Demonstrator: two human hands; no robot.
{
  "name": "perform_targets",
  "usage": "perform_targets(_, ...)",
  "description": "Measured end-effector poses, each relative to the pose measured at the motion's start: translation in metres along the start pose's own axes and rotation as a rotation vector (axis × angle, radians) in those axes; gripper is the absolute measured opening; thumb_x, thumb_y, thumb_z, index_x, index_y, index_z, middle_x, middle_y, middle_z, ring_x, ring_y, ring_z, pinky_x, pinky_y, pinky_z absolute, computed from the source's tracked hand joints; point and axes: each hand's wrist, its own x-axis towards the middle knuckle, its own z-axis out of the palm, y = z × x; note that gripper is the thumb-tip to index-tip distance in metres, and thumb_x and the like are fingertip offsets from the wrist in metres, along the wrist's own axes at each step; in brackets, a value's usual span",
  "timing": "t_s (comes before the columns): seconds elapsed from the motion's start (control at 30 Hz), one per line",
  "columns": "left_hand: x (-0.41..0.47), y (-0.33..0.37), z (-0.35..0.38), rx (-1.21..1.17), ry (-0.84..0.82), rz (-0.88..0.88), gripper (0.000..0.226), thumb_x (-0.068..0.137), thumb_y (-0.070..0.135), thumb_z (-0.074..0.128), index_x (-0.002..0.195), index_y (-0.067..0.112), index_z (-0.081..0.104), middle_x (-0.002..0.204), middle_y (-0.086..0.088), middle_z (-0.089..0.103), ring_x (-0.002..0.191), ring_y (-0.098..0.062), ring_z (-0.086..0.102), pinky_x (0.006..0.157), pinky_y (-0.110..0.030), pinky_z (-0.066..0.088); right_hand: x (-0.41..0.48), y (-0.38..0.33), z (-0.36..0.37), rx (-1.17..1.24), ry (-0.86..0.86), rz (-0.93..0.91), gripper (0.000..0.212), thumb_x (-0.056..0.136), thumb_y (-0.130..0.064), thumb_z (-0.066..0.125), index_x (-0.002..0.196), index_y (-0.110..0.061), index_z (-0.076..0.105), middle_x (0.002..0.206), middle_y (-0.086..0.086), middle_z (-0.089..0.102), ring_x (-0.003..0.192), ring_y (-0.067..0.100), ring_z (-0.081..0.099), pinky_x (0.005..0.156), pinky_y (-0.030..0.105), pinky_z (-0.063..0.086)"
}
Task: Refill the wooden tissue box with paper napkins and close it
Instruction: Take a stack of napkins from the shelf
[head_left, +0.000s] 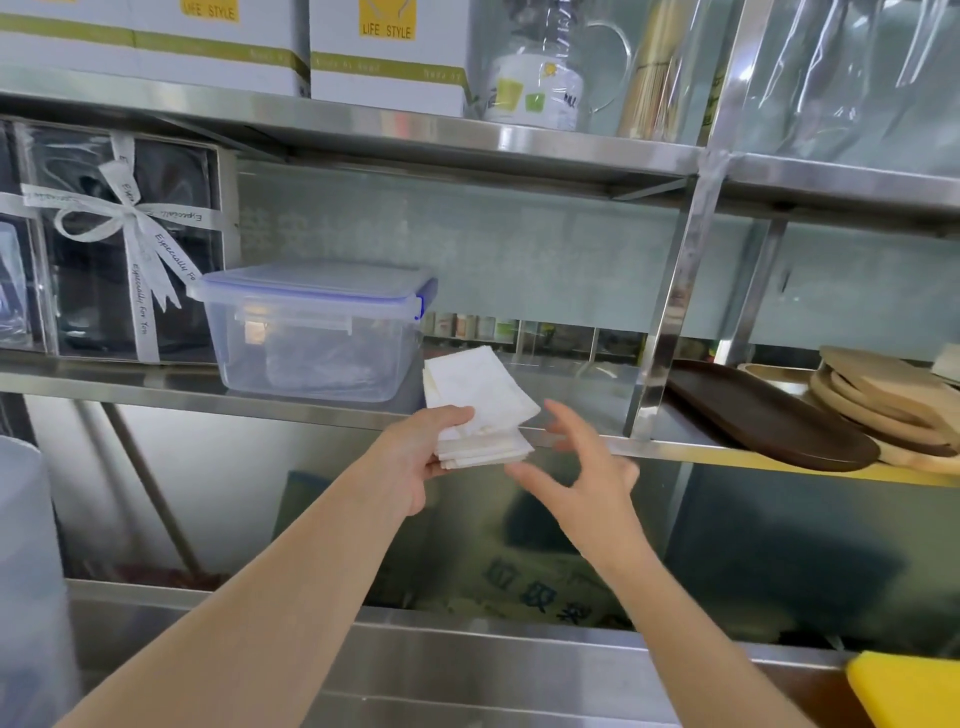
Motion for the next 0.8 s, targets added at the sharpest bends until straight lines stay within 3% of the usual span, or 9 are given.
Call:
perform_targets(0.07,-0.006,-0.001,0.0,-0.048,0.004,-0.003,0.015,0.077,0.019,0.073,0.081,0.015,0.058,0.089,-0.005,0.063,0.082,-0.019,0.058,0.062,-0.024,0.043,-0.011,-0.001,0.003,0.507,-0.007,0.424,0.053,0.077,-0.048,0.065,0.124,-0.027,0.05,0.115,-0.013,0.06,0.113,0.016,0.051,0.1,0.036,0.031)
perform_targets(0.1,-0.011,-0.003,0.0,-0.059,0.005,-0.005,0.016,0.076,0.02,0.073,0.082,0.015,0.059,0.09,-0.005,0.064,0.082,-0.019,0.059,0.062,-0.024,0.041,-0.016,0.0,0.006,0.679,-0.067,0.577,0.047,0.08,-0.049,0.062,0.116,-0.021,0.055,0.116,-0.005,0.063,0.109,0.017,0.055,0.105,0.04,0.029)
perform_targets(0.17,-0.019,-0.009,0.0,-0.059,0.016,-0.009,0.019,0.075,0.022,0.073,0.088,0.015,0.062,0.092,-0.006,0.065,0.084,-0.02,0.059,0.06,-0.024,0.038,-0.026,-0.002,0.013,0.862,-0.238,0.694,0.043,0.084,-0.053,0.052,0.108,-0.018,0.058,0.115,-0.001,0.062,0.106,0.016,0.055,0.114,0.044,0.017)
perform_targets(0.27,-0.032,-0.017,0.0,-0.067,0.001,-0.015,0.024,0.075,0.021,0.074,0.094,0.012,0.063,0.097,-0.008,0.066,0.088,-0.022,0.06,0.065,-0.026,0.042,-0.034,-0.014,0.017,1.0,-0.31,0.677,0.044,0.082,-0.057,0.049,0.107,-0.022,0.057,0.109,-0.005,0.062,0.101,0.012,0.054,0.115,0.044,0.01)
perform_targets(0.43,-0.054,-0.022,-0.002,-0.059,-0.001,-0.033,0.028,0.071,0.021,0.078,0.093,0.009,0.065,0.102,-0.01,0.068,0.095,-0.026,0.061,0.084,-0.032,0.046,-0.041,-0.039,0.004,1.087,-0.254,0.645,0.052,0.081,-0.055,0.054,0.118,-0.019,0.058,0.115,0.001,0.066,0.104,0.015,0.057,0.111,0.043,0.016)
perform_targets(0.57,-0.081,-0.023,-0.005,-0.05,-0.03,-0.014,0.029,0.072,0.016,0.076,0.098,0.009,0.066,0.103,-0.01,0.069,0.094,-0.025,0.061,0.073,-0.03,0.046,-0.055,-0.056,-0.006,0.944,-0.205,0.632,0.029,0.085,-0.035,0.061,0.106,-0.016,0.065,0.109,0.002,0.07,0.1,0.016,0.06,0.103,0.041,0.022)
perform_targets(0.67,-0.108,-0.021,-0.011,-0.078,-0.091,-0.01,0.029,0.073,0.015,0.074,0.101,0.009,0.067,0.097,-0.008,0.072,0.087,-0.022,0.063,0.067,-0.028,0.045,-0.071,-0.065,-0.014,0.908,-0.17,0.637,0.027,0.083,-0.026,0.063,0.107,-0.012,0.066,0.11,0.005,0.071,0.099,0.018,0.061,0.096,0.039,0.022)
perform_targets(0.8,-0.143,-0.01,-0.033,-0.009,-0.17,-0.006,0.044,0.075,0.037,0.067,0.112,0.013,0.063,0.105,-0.006,0.071,0.098,-0.022,0.062,0.067,-0.024,0.036,-0.101,-0.078,-0.039,0.917,-0.232,0.628,0.017,0.081,-0.021,0.063,0.096,-0.015,0.069,0.107,0.003,0.072,0.102,0.019,0.059,0.097,0.036,0.02)
